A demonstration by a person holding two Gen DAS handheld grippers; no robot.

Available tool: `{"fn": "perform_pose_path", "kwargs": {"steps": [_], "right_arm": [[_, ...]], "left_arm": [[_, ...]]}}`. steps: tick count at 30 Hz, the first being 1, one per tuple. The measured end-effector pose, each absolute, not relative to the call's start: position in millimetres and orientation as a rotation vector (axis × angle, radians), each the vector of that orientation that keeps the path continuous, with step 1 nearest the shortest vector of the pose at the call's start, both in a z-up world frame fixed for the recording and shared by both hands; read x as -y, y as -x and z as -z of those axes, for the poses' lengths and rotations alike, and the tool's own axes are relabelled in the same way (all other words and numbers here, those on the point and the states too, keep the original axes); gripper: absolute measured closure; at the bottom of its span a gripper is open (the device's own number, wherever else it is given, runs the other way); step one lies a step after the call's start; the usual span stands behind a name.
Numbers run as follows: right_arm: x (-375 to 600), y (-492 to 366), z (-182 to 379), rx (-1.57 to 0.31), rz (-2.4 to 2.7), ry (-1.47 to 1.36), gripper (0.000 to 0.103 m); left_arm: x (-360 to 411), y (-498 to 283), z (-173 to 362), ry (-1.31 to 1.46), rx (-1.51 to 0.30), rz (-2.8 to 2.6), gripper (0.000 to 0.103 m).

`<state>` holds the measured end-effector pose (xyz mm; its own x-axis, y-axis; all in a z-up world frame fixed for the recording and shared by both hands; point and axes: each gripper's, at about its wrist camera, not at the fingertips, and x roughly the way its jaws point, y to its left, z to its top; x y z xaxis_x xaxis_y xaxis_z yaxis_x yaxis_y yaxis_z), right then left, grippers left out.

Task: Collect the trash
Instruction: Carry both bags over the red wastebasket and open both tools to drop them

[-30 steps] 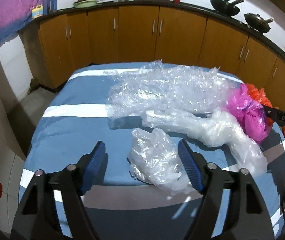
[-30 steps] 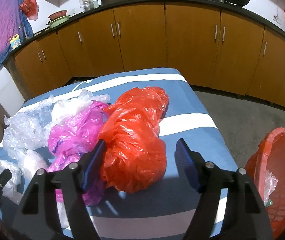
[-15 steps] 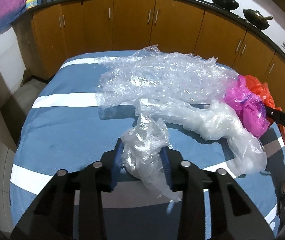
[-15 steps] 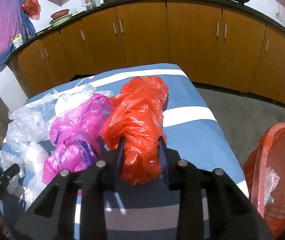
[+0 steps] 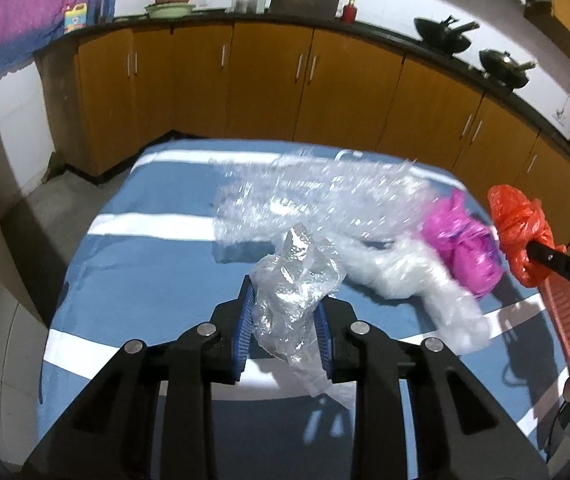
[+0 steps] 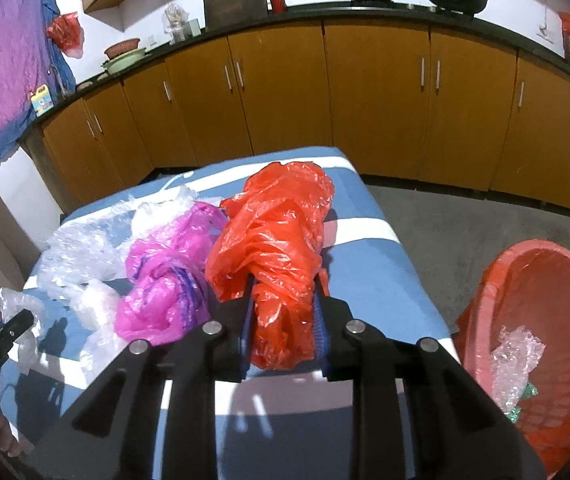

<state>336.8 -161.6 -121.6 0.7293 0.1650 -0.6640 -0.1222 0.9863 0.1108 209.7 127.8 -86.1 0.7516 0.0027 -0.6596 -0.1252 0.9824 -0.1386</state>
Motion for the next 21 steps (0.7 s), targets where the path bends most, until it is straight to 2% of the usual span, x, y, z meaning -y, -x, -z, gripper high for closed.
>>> {"fn": "perform_pose_path", "kwargs": {"steps": [21], "right_arm": [[234.6,-232.3,21.7,-0.521,-0.114,-0.105,0.078]], "left_arm": [[-39.7,-183.1,4.8,0.155,-0.533,0.133,0.075]]}}
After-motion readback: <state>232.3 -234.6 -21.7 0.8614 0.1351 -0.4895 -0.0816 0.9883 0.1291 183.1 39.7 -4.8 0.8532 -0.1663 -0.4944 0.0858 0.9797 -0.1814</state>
